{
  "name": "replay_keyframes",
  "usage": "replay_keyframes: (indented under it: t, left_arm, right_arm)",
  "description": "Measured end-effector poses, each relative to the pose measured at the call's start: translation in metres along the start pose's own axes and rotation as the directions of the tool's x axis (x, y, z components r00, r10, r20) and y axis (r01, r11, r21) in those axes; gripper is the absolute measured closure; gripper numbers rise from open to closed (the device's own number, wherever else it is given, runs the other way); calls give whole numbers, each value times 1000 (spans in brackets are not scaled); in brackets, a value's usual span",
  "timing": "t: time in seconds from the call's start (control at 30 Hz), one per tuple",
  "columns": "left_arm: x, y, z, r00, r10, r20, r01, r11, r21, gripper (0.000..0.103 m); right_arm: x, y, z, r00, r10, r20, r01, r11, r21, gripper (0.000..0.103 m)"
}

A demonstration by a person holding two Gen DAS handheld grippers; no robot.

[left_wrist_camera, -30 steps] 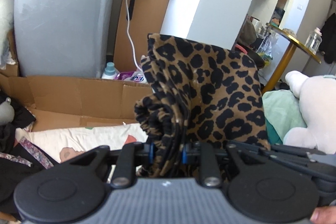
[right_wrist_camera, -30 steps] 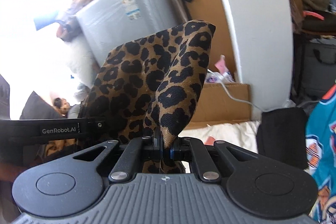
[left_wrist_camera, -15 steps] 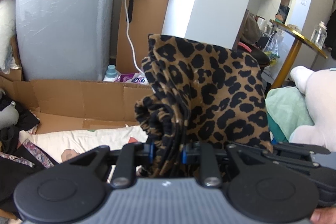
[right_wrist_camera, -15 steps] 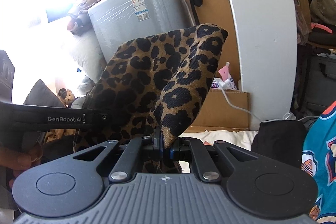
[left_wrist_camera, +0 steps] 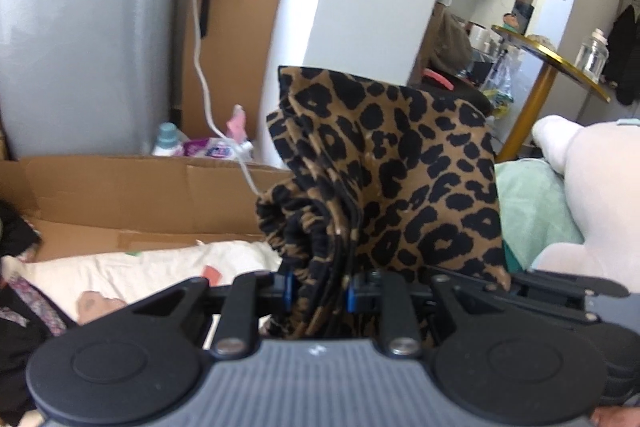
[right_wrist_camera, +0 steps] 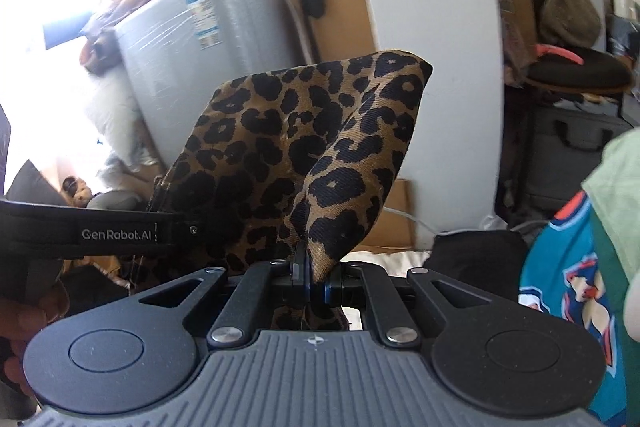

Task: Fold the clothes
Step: 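Lift the folded trousers up off the blanket with both grippers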

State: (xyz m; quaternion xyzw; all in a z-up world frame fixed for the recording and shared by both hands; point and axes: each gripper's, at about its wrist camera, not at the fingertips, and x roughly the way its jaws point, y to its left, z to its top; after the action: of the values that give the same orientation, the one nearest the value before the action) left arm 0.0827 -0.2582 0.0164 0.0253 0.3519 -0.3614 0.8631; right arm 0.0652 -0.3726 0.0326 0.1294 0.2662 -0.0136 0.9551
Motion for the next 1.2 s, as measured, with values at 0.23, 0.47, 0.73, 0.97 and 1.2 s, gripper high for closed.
replay_keyframes:
  t: [0.23, 0.47, 0.73, 0.97, 1.2]
  left_arm:
    - [30, -20, -3, 997, -71, -6, 71, 997, -9, 78]
    - [56, -28, -6, 993, -120, -5, 120, 992, -25, 78]
    - [91, -35, -5, 987, -162, -2, 162, 986, -38, 78]
    - [130, -37, -9, 978, -207, 11, 207, 978, -11, 78]
    - [170, -53, -32, 979, -199, 43, 199, 980, 15, 78]
  right_arm:
    - [0, -28, -3, 995, -97, -5, 97, 995, 16, 98]
    - [4, -49, 4, 989, -147, 0, 146, 986, 79, 98]
    - [29, -69, 11, 978, -208, -8, 208, 976, 61, 98]
    - [50, -93, -4, 966, -259, 25, 257, 964, 63, 98]
    - [77, -120, -20, 944, -329, 18, 327, 943, 69, 98]
